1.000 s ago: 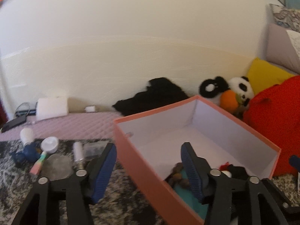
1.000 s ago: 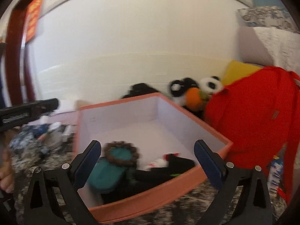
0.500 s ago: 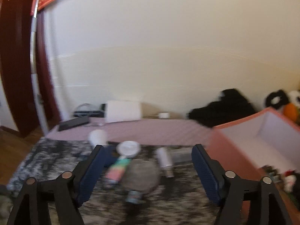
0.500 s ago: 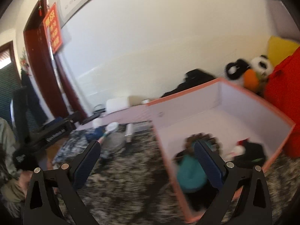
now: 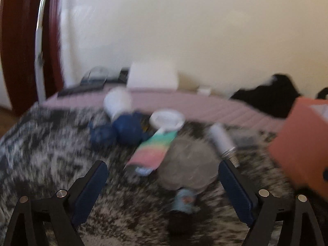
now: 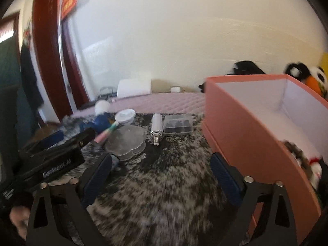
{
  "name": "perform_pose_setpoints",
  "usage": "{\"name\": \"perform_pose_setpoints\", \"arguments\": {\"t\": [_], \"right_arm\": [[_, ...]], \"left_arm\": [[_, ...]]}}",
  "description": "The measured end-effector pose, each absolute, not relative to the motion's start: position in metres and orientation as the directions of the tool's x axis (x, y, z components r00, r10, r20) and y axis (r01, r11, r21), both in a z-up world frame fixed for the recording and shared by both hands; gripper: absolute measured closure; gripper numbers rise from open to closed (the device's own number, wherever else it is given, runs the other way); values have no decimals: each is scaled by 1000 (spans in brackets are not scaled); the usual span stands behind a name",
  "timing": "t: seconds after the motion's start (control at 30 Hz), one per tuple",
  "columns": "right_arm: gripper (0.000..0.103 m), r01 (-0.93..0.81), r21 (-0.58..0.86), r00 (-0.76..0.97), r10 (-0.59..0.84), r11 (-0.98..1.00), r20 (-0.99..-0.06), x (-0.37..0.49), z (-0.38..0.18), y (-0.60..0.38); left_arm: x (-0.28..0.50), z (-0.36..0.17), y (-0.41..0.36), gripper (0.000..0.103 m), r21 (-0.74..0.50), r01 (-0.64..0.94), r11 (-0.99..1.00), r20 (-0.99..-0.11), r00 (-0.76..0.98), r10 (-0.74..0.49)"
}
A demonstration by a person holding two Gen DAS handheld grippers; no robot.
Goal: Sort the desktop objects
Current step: 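Grasp the small dark bottle with the left tool while the right tool grasps the white LED bulb, then carry the bottle and bulb into the pink box and open both tools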
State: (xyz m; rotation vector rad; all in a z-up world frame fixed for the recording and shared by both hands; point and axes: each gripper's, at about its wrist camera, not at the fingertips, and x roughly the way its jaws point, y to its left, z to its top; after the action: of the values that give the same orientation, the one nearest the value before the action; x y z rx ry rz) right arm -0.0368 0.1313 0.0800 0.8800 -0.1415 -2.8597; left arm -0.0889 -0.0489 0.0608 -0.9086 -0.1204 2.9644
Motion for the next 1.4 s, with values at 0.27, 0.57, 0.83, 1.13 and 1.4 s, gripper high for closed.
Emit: {"name": "perform_pose_setpoints", "arguments": {"t": [0.27,0.57,0.83,1.13,1.4], "right_arm": [[20,121,4,-747,-94,-993,-658,-124,39,100],[34,102,24,-674,-86,-995,-734,-190,15,103],[43,71,14,-625,-56,-997,-778,-213,0,102],[71,82,75,-636,-110,-994,-764,-207,5,101],[71,98,183,-665,-201,-978,-719,-189,25,110]], "left_arm": [[-96,28,-40,11,20,-15,-1000,-625,-781,-1],[-131,-4,-33,11,-60,-22,-998,-760,-648,60],[-137,-8,-16,15,0,-29,-1000,-773,-634,18],[-124,7,-21,79,-55,-31,-998,-745,-664,62],[-109,20,-31,79,-23,-16,-1000,-695,-719,27]]}}
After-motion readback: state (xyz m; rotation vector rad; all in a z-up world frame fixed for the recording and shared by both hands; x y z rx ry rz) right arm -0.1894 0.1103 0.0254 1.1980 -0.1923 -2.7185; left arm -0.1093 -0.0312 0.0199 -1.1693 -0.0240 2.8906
